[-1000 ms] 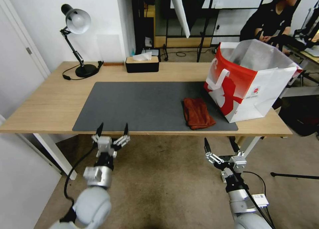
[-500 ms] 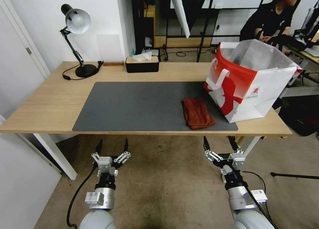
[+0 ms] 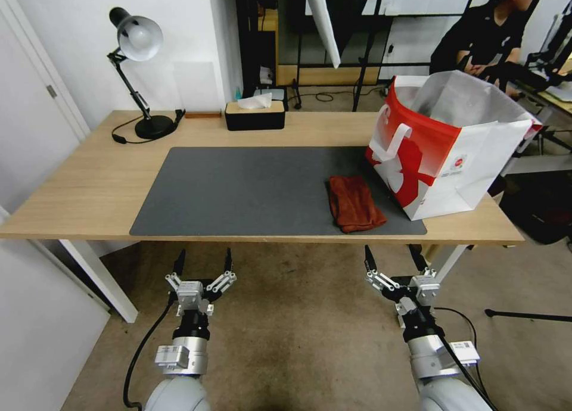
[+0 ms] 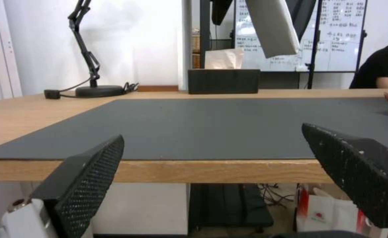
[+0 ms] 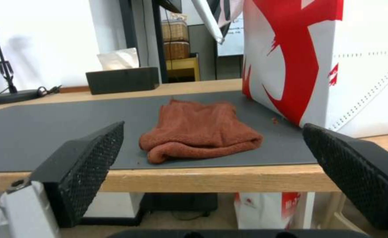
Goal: Sweep shrimp from table into container with towel, then put container into takeout bag.
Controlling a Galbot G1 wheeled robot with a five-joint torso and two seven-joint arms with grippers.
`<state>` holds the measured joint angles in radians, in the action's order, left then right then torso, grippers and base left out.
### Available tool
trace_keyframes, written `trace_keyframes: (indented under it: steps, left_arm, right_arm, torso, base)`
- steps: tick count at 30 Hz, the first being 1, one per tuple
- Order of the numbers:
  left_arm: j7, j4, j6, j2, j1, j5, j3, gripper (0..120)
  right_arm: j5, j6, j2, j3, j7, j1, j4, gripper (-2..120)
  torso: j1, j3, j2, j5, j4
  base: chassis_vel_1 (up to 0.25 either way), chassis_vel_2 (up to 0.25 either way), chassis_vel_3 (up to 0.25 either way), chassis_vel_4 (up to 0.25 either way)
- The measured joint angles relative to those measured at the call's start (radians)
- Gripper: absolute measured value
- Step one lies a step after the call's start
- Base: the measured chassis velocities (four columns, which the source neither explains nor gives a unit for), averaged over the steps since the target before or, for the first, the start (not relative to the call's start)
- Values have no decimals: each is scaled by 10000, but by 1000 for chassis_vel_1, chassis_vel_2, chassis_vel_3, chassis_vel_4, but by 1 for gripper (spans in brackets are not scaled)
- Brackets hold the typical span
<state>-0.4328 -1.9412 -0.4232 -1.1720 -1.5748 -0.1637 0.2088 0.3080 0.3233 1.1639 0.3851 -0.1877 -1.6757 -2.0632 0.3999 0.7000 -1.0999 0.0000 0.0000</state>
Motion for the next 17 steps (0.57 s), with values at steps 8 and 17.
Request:
trace_keyframes:
  steps: [8,17]
  left_arm:
    - [1,0,18,6,13,-15,-8,100]
    - [0,0,27,11,21,-23,-14,100]
  right_arm:
    - [0,8,1,1,6,-1,0,100]
    - [0,16,1,2,7,-1,1,100]
  torso:
    - [0,0,0,0,0]
    - [1,0,0,0,0]
  base:
    - [0,0,0,0]
    - [0,0,0,0]
